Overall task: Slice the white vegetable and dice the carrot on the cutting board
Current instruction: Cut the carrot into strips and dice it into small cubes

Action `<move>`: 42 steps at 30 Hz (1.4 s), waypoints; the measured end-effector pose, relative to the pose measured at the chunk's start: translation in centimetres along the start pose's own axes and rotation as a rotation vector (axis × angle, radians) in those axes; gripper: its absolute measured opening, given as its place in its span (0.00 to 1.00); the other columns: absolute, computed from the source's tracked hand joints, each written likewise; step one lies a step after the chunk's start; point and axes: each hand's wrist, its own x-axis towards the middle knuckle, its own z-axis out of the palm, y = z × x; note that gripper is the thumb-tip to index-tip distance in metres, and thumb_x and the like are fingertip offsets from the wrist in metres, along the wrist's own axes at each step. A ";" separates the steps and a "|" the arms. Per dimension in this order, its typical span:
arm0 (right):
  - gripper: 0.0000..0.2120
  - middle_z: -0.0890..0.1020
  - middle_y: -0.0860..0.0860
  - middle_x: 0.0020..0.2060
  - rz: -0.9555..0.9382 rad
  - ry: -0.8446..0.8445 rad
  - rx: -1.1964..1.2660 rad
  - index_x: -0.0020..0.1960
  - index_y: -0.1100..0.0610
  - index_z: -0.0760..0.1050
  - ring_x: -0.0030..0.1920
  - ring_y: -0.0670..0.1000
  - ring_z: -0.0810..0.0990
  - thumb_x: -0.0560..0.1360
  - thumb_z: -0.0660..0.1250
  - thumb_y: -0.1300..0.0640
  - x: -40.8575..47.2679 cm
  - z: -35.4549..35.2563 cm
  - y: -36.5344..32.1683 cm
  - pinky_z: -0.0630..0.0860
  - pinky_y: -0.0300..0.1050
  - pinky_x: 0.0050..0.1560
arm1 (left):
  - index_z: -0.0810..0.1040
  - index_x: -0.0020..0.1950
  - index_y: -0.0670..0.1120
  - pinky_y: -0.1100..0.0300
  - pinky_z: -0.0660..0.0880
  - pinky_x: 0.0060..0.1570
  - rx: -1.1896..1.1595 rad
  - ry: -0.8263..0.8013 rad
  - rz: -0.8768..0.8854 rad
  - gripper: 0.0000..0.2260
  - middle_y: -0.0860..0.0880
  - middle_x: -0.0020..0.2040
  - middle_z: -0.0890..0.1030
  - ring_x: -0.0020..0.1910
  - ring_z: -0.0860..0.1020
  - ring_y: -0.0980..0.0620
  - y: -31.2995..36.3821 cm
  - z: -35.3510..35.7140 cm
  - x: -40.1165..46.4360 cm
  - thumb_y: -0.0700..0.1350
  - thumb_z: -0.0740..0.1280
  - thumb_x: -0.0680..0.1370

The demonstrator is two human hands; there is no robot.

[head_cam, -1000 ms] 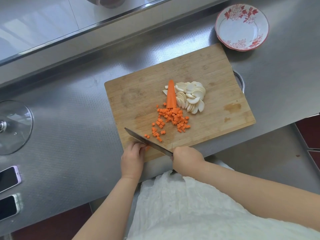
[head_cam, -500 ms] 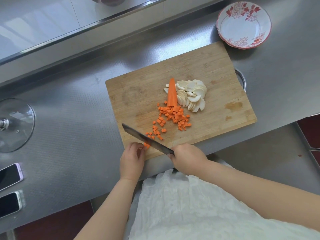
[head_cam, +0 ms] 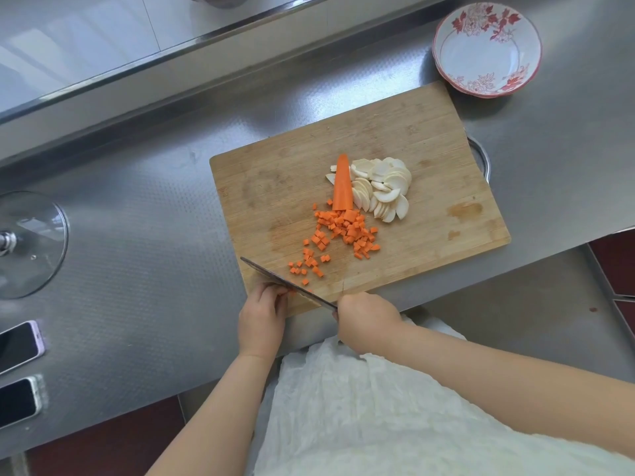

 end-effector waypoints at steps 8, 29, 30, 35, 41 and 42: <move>0.15 0.81 0.57 0.46 0.052 0.007 0.241 0.53 0.61 0.75 0.47 0.57 0.80 0.81 0.59 0.50 1.0 0.0 0.9 0.70 0.44 0.37 | 0.80 0.43 0.44 0.60 0.70 0.41 -0.025 -0.025 -0.001 0.01 0.50 0.43 0.79 0.42 0.77 0.51 0.6 -0.1 0.1 0.38 0.71 0.75; 0.15 0.78 0.53 0.38 -0.001 -0.037 0.156 0.52 0.58 0.77 0.40 0.55 0.77 0.80 0.59 0.47 0.9 -0.8 2.5 0.70 0.44 0.36 | 0.70 0.43 0.46 0.58 0.61 0.38 -0.135 0.172 -0.316 0.09 0.49 0.38 0.73 0.39 0.70 0.51 0.5 -1.3 0.0 0.44 0.55 0.81; 0.15 0.78 0.53 0.38 0.021 -0.027 0.180 0.52 0.58 0.76 0.40 0.55 0.77 0.80 0.59 0.47 1.1 -1.2 2.7 0.71 0.44 0.36 | 0.70 0.42 0.45 0.58 0.62 0.39 -0.132 0.159 -0.319 0.09 0.49 0.38 0.73 0.39 0.70 0.50 0.6 -1.2 0.2 0.43 0.57 0.82; 0.13 0.75 0.50 0.33 0.154 0.054 0.352 0.42 0.54 0.69 0.39 0.54 0.77 0.80 0.60 0.47 1.9 -3.5 4.4 0.71 0.44 0.35 | 0.72 0.42 0.45 0.57 0.65 0.39 -0.121 0.109 -0.291 0.09 0.51 0.38 0.73 0.39 0.72 0.50 1.7 -1.0 2.0 0.44 0.59 0.81; 0.13 0.73 0.50 0.31 0.211 0.158 0.418 0.43 0.56 0.71 0.36 0.54 0.75 0.80 0.60 0.47 2.4 -5.0 6.0 0.66 0.43 0.31 | 0.75 0.47 0.46 0.59 0.67 0.40 -0.152 0.103 -0.208 0.06 0.54 0.41 0.72 0.41 0.72 0.52 4.1 -0.7 4.7 0.44 0.59 0.81; 0.13 0.73 0.50 0.31 0.196 0.169 0.392 0.42 0.54 0.70 0.35 0.53 0.74 0.80 0.59 0.47 2.2 -5.2 6.1 0.66 0.43 0.30 | 0.75 0.49 0.45 0.60 0.67 0.42 -0.168 0.119 -0.197 0.06 0.54 0.43 0.72 0.42 0.72 0.52 4.5 -0.8 5.2 0.43 0.59 0.81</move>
